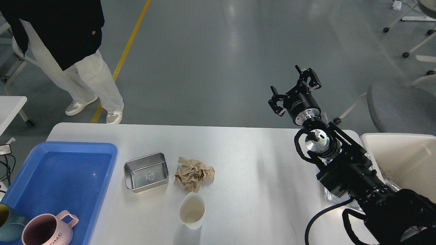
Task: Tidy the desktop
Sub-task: 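Move the left gripper toward the small stainless steel tray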
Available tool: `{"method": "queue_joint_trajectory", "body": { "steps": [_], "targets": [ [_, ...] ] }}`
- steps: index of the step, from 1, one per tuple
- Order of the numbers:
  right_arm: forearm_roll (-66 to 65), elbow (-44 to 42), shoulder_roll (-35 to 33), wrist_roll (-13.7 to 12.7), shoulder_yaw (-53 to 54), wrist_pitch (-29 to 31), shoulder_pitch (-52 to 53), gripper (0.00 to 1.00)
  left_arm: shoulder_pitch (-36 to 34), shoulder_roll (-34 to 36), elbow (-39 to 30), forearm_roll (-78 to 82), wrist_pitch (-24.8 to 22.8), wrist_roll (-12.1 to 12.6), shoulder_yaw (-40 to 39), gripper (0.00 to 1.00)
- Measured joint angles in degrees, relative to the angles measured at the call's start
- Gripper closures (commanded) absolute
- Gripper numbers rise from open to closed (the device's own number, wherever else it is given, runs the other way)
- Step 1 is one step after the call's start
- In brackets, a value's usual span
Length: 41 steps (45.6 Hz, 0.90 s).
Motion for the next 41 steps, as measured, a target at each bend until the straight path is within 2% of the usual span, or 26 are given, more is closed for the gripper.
{"method": "queue_joint_trajectory", "body": {
  "steps": [6, 20, 26, 33, 41],
  "targets": [
    [0.0, 0.0, 0.1, 0.0, 0.0, 0.0, -0.1, 0.0, -1.2, 5.6, -5.5, 1.4, -2.7, 0.5, -3.6, 0.11],
    [0.0, 0.0, 1.0, 0.0, 0.0, -0.1, -0.2, 0.0, -2.1, 16.1, -10.8, 2.1, -14.9, 0.6, -18.6, 0.11],
    [0.0, 0.0, 1.0, 0.0, 0.0, -0.1, -0.2, 0.0, -4.0, 17.7, -11.0, 2.1, -20.0, 0.7, -22.3, 0.11],
    [0.0, 0.0, 1.0, 0.0, 0.0, -0.1, -0.2, 0.0, -7.8, 18.1, -11.1, 2.1, -23.3, 1.0, -22.9, 0.11],
    [0.0, 0.0, 1.0, 0.0, 0.0, -0.1, -0.1, 0.0, -11.5, 18.0, -11.4, 2.1, -26.2, 2.9, -23.0, 0.11]
  ]
}}
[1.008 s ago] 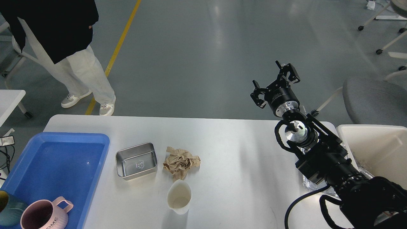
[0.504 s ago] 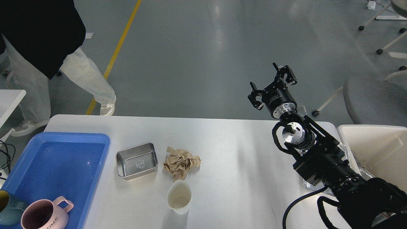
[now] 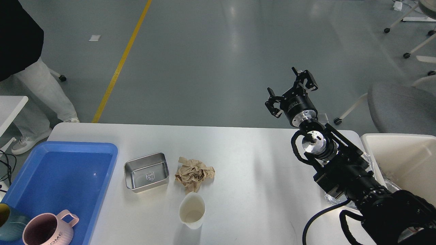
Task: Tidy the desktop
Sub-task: 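Move the left gripper toward the small stainless steel tray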
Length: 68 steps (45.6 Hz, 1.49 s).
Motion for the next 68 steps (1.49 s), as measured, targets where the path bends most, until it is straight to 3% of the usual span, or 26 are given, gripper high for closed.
{"method": "queue_joint_trajectory", "body": {
  "steps": [11, 21, 44, 60, 68],
  "targets": [
    [0.0, 0.0, -0.1, 0.0, 0.0, 0.0, 0.1, 0.0, -0.6, -1.4, -0.2, 0.0, -0.3, 1.9, 0.0, 0.12],
    [0.0, 0.0, -0.2, 0.0, 0.0, -0.1, 0.2, 0.0, -0.8, -7.2, -0.2, -0.1, -0.1, 6.2, 0.0, 0.13],
    [0.0, 0.0, -0.8, 0.0, 0.0, -0.1, 0.0, 0.0, 0.0, -19.3, 0.4, 1.7, 1.2, 13.1, 1.0, 0.14],
    [0.0, 0.0, -0.8, 0.0, 0.0, -0.1, -0.1, 0.0, 0.2, -31.0, 4.0, 10.0, 8.2, 14.1, 10.4, 0.14],
    [0.0, 0.0, -0.9, 0.0, 0.0, -0.1, -0.1, 0.0, 2.3, -37.7, 7.4, 11.6, 13.7, 18.2, 15.0, 0.14]
  ]
}}
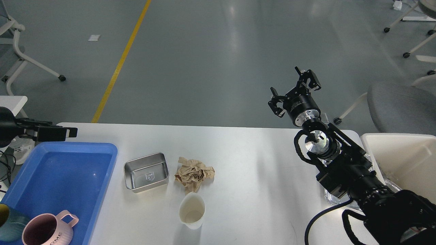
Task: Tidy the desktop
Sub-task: 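Move the left gripper toward the small stainless steel tray, then grasp the steel tray's rim with the left gripper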
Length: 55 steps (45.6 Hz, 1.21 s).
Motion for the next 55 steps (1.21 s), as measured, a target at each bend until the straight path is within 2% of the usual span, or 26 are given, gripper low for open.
{"method": "queue_joint_trajectory", "body": {
  "steps": [10, 14, 22, 28, 38, 50, 55],
  "targets": [
    [0.0, 0.0, -0.2, 0.0, -0.1, -0.1, -0.2, 0.0, 7.2, -10.2, 7.6, 0.0, 5.2, 8.1, 0.3, 0.14],
    [0.0, 0.0, -0.2, 0.0, -0.1, -0.1, -0.3, 0.0, 10.2, -13.6, 10.1, -0.7, 7.6, 9.5, 0.0, 0.14],
    [0.0, 0.0, -0.6, 0.0, -0.2, -0.1, -0.4, 0.0, 15.8, -19.5, 13.8, -1.3, 10.8, 9.9, -1.2, 0.19],
    [0.0, 0.0, -0.6, 0.0, -0.2, -0.1, -0.4, 0.0, 20.9, -23.8, 16.6, -1.5, 11.3, 9.9, -4.8, 0.22],
    [0.0, 0.0, -0.6, 0.0, -0.2, 0.0, -0.7, 0.0, 29.2, -30.8, 21.4, -1.5, 11.3, 10.0, -12.1, 0.33],
    [-0.1, 0.0, -1.2, 0.0, -0.2, 0.1, -1.0, 0.0, 31.5, -35.8, 25.7, -1.5, 11.3, 10.1, -15.5, 0.41],
    [-0.1, 0.0, -1.3, -0.1, -0.2, 0.1, -1.1, 0.0, 31.6, -37.2, 27.1, -1.5, 11.4, 10.1, -15.7, 0.41]
  ]
}}
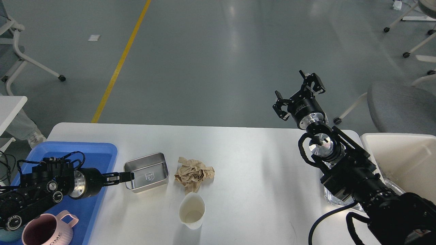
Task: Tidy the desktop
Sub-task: 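Grasp the steel tray's rim with the left gripper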
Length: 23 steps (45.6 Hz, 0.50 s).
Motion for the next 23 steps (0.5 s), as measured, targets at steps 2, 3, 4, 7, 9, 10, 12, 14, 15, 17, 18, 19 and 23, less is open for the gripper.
{"method": "queue_joint_trajectory", "body": {
  "steps": [2, 3, 4, 7, 9, 10, 12, 14, 15, 17, 18, 19, 23],
  "targets": [
    [0.0, 0.0, -0.1, 0.0, 0.0, 0.0, 0.0, 0.0, 0.0, -0.6, 0.6, -0.1, 0.1, 0.0, 0.0, 0.43],
    [0.0, 0.0, -0.1, 0.0, 0.0, 0.0, 0.0, 0.0, 0.1, -0.8, 0.8, -0.2, 0.1, 0.0, 0.0, 0.43],
    [0.0, 0.0, -0.2, 0.0, 0.0, 0.0, 0.0, 0.0, 0.1, -1.0, 1.1, -0.2, 0.1, 0.0, 0.0, 0.44],
    [0.0, 0.0, -0.3, 0.0, 0.0, 0.0, 0.0, 0.0, 0.1, -1.6, 1.9, -0.4, 0.2, 0.0, 0.0, 0.47],
    [0.0, 0.0, -0.4, 0.0, 0.0, 0.0, 0.0, 0.0, 0.1, -1.9, 2.4, -0.4, 0.2, 0.0, 0.0, 0.49],
    [0.0, 0.0, -0.5, 0.0, 0.0, 0.0, 0.0, 0.0, 0.2, -2.0, 2.6, -0.5, 0.2, 0.0, 0.0, 0.5],
    [0.0, 0.0, -0.6, 0.0, 0.0, 0.0, 0.0, 0.0, 0.2, -2.4, 3.2, -0.7, 0.2, 0.0, 0.0, 0.52],
    [0.0, 0.0, -0.6, 0.0, 0.0, 0.0, 0.0, 0.0, 0.2, -2.8, 3.8, -0.9, 0.2, 0.0, 0.0, 0.55],
    [0.0, 0.0, -0.6, 0.0, 0.0, 0.0, 0.0, 0.0, 0.2, -3.2, 4.3, -1.0, 0.2, 0.0, -0.1, 0.57],
    [0.0, 0.0, -0.6, 0.0, 0.0, 0.0, 0.0, 0.0, 0.2, -3.8, 5.1, -1.2, 0.2, 0.0, -0.1, 0.59],
    [0.0, 0.0, -0.6, 0.0, 0.0, 0.0, 0.0, 0.0, 0.2, -4.2, 5.6, -1.3, 0.2, 0.1, -0.1, 0.61],
    [0.0, 0.0, -0.6, 0.0, 0.0, 0.0, 0.0, 0.0, 0.2, -4.5, 5.9, -1.4, 0.2, 0.1, -0.1, 0.64],
    [0.0, 0.0, -0.6, 0.0, 0.0, 0.0, 0.0, 0.0, 0.0, -5.5, 6.8, -1.6, 0.2, 0.4, -0.1, 0.73]
  ]
}}
